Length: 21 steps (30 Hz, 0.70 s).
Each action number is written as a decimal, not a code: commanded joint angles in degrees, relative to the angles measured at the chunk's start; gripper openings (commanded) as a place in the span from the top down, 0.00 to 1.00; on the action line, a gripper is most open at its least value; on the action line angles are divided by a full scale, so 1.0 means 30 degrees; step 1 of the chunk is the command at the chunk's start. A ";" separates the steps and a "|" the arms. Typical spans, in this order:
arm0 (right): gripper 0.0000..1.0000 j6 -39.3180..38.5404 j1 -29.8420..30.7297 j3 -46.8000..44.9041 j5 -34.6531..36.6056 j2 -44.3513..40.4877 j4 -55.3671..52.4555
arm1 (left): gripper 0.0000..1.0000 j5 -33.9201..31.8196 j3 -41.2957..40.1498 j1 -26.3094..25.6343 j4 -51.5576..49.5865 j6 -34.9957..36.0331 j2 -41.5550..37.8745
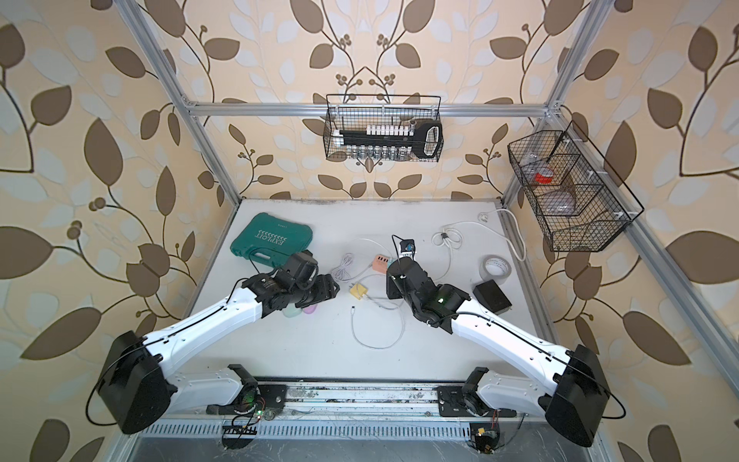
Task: Charge the bluetooth headset
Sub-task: Insert the plug into the socket, then pick up the charging cable from the center of the board.
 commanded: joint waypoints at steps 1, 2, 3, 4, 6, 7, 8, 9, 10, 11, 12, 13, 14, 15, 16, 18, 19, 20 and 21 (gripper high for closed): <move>0.44 -0.0085 0.0314 -0.0688 -0.0809 -0.1065 -0.0679 | 0.30 0.0995 0.1140 0.0668 0.1521 -0.0992 0.1690; 0.44 -0.0069 0.0343 -0.0788 -0.0799 -0.1310 -0.0763 | 0.31 0.1141 0.1526 0.0735 0.1570 -0.1611 0.2247; 0.44 -0.0034 0.0362 -0.0885 -0.0797 -0.1558 -0.0885 | 0.32 0.1273 0.1908 0.0745 0.1627 -0.1734 0.3040; 0.44 -0.0042 0.0416 -0.0946 -0.0871 -0.1771 -0.0970 | 0.33 0.1332 0.2348 0.0737 0.1580 -0.1902 0.3787; 0.44 -0.0061 0.0472 -0.1038 -0.0893 -0.2169 -0.1070 | 0.33 0.1321 0.2964 0.0758 0.1558 -0.2086 0.4856; 0.44 -0.0050 0.0485 -0.1100 -0.0938 -0.2374 -0.1093 | 0.32 0.1172 0.3236 0.0785 0.1520 -0.2230 0.5384; 0.44 -0.0052 0.0509 -0.1126 -0.1047 -0.2542 -0.1089 | 0.32 0.1110 0.3446 0.0785 0.1541 -0.2294 0.5837; 0.44 -0.0068 0.0529 -0.1168 -0.1112 -0.2713 -0.1096 | 0.32 0.1028 0.3724 0.0838 0.1577 -0.2389 0.6360; 0.44 -0.0065 0.0511 -0.1187 -0.1111 -0.2841 -0.1106 | 0.32 0.1021 0.4023 0.0864 0.1535 -0.2532 0.6892; 0.44 -0.0055 0.0538 -0.1207 -0.1162 -0.2976 -0.1137 | 0.32 0.0969 0.4279 0.0877 0.1440 -0.2643 0.7367; 0.44 -0.0061 0.0553 -0.1247 -0.1136 -0.3093 -0.1205 | 0.32 0.0918 0.4500 0.0893 0.1380 -0.2758 0.7743; 0.44 -0.0072 0.0541 -0.1282 -0.1124 -0.3230 -0.1245 | 0.33 0.0845 0.4676 0.0903 0.1384 -0.2879 0.8100; 0.44 -0.0123 0.0555 -0.1322 -0.1069 -0.3361 -0.1297 | 0.34 0.0693 0.4802 0.0917 0.1342 -0.2994 0.8421; 0.43 -0.0127 0.0566 -0.1348 -0.1035 -0.3474 -0.1336 | 0.34 0.0550 0.4935 0.0915 0.1249 -0.3092 0.8674; 0.43 -0.0136 0.0555 -0.1396 -0.1048 -0.3605 -0.1311 | 0.34 0.0326 0.5094 0.0921 0.1158 -0.3156 0.8948; 0.43 -0.0156 0.0549 -0.1448 -0.1160 -0.3743 -0.1316 | 0.34 -0.0043 0.5400 0.0984 0.1034 -0.3298 0.9375; 0.43 -0.0138 0.0551 -0.1424 -0.1275 -0.3827 -0.1319 | 0.34 -0.0160 0.5534 0.1014 0.0989 -0.3361 0.9581; 0.43 -0.0113 0.0553 -0.1424 -0.1317 -0.3865 -0.1353 | 0.35 -0.0306 0.5705 0.1028 0.0911 -0.3466 0.9796; 0.43 -0.0121 0.0545 -0.1427 -0.1367 -0.3915 -0.1314 | 0.37 -0.0460 0.5823 0.1044 0.0878 -0.3511 0.9958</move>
